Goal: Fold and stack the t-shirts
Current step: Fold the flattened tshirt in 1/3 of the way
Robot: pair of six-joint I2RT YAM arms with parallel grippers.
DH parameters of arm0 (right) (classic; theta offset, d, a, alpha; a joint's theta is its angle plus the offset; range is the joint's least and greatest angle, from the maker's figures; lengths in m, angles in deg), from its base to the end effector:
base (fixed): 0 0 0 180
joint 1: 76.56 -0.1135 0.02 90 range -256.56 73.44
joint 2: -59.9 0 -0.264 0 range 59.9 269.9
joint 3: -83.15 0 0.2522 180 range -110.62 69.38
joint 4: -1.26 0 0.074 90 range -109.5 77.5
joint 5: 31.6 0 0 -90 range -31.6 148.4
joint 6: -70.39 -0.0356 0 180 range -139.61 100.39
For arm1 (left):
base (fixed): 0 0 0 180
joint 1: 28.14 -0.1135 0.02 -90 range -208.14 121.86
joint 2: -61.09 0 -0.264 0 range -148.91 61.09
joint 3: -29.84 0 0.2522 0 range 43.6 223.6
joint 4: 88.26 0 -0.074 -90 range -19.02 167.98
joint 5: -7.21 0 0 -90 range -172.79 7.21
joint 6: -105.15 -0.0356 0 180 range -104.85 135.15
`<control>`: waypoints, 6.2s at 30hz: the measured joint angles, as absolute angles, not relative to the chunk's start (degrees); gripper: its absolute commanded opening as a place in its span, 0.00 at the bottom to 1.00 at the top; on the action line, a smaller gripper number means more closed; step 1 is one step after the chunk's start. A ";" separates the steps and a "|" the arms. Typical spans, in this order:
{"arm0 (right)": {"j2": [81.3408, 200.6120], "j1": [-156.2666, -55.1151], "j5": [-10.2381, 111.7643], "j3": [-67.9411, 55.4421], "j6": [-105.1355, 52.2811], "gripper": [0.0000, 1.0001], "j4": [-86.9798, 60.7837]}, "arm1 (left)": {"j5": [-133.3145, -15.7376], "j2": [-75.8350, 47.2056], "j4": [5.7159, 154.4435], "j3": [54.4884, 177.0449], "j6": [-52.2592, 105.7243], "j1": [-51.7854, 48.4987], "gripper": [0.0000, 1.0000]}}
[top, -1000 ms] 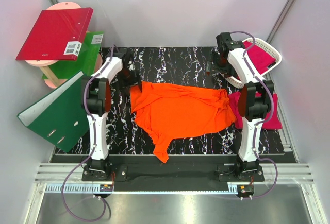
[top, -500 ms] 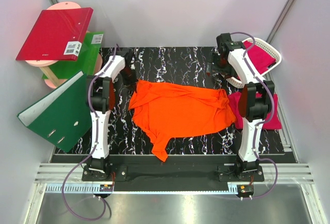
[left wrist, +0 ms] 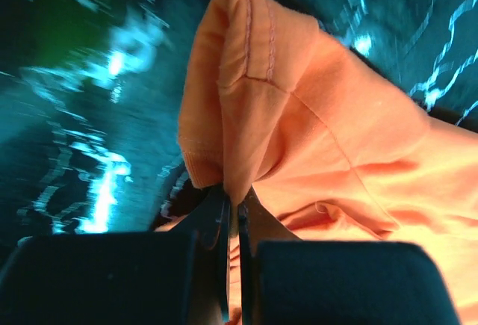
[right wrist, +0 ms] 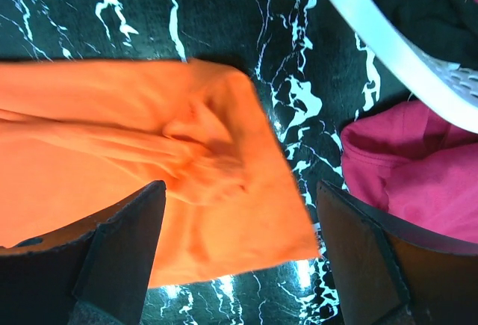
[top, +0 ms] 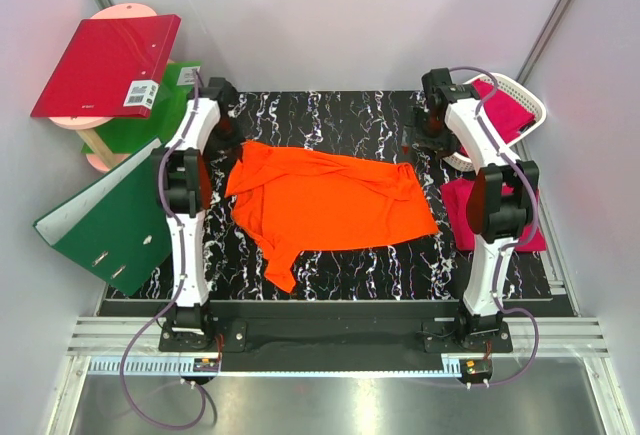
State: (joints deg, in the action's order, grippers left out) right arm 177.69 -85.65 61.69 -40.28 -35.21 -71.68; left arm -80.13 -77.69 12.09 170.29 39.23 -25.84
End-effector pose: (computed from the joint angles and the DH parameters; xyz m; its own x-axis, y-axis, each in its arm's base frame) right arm 0.4312 0.0669 0.2708 -0.9139 0.1257 -0.3859 0.1141 0.9921 0.0528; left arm 0.4930 -0.0215 0.1877 -0.9125 -0.3712 -0.1716 -0.3533 0.9269 -0.1264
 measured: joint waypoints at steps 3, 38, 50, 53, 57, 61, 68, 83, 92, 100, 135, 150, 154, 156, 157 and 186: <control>177.34 -85.65 61.23 -39.01 -35.25 0.89 -71.66 | -79.74 -77.69 12.46 171.27 38.90 -27.30 0.72; 187.09 -85.65 46.92 -35.78 -38.51 0.62 -63.05 | -79.04 -44.69 19.43 137.29 37.50 -14.69 0.99; 191.20 -85.65 46.68 -41.40 -39.01 0.00 -62.59 | -78.71 -42.13 19.41 136.30 38.16 -14.41 0.99; 191.44 -85.65 46.66 -42.23 -39.16 0.00 -62.39 | -78.71 -42.13 19.39 135.63 38.33 -14.12 0.99; 191.73 -85.65 46.72 -42.91 -39.14 0.00 -62.13 | -78.73 -42.11 19.39 134.73 38.75 -13.95 0.99; 191.73 -85.65 47.90 -42.91 -39.05 0.00 -62.13 | -78.75 -42.11 19.39 134.05 38.97 -13.90 0.99; 190.17 -85.65 58.04 -43.26 -38.22 0.00 -62.57 | -78.78 -42.11 19.39 133.86 39.18 -13.88 0.99; 193.93 -85.67 66.85 -61.37 -37.09 0.71 -61.45 | -78.78 -40.71 19.26 132.17 39.14 -13.47 0.99; 189.52 -85.91 71.27 -52.24 -35.64 0.80 -61.19 | -77.71 -38.87 19.59 131.39 38.73 -12.96 0.91; 177.04 -85.93 69.17 -39.30 -35.40 0.80 -60.49 | -73.73 -43.11 20.79 130.77 38.35 -7.87 0.96; 165.30 -85.93 57.74 -24.79 -35.05 0.78 -60.12 | -72.04 -43.20 29.77 110.75 48.69 -7.52 0.00; 165.30 -85.93 47.11 -22.75 -35.51 0.74 -60.38 | -75.61 -36.36 24.77 107.82 47.58 -13.71 0.99; 165.30 -85.93 46.68 -22.49 -35.51 0.74 -60.36 | -74.97 -35.90 24.66 109.05 47.95 -13.64 0.98; 165.30 -85.93 46.66 -22.45 -35.51 0.74 -60.36 | -74.60 -36.14 24.70 110.21 47.97 -13.64 0.93; 165.30 -85.93 46.66 -22.45 -35.51 0.74 -60.36 | -74.38 -36.58 24.90 110.82 47.97 -13.64 0.86; 169.19 -85.93 42.96 -22.95 -35.49 0.73 -60.97 | -79.24 -46.59 19.26 119.21 46.94 -16.29 0.00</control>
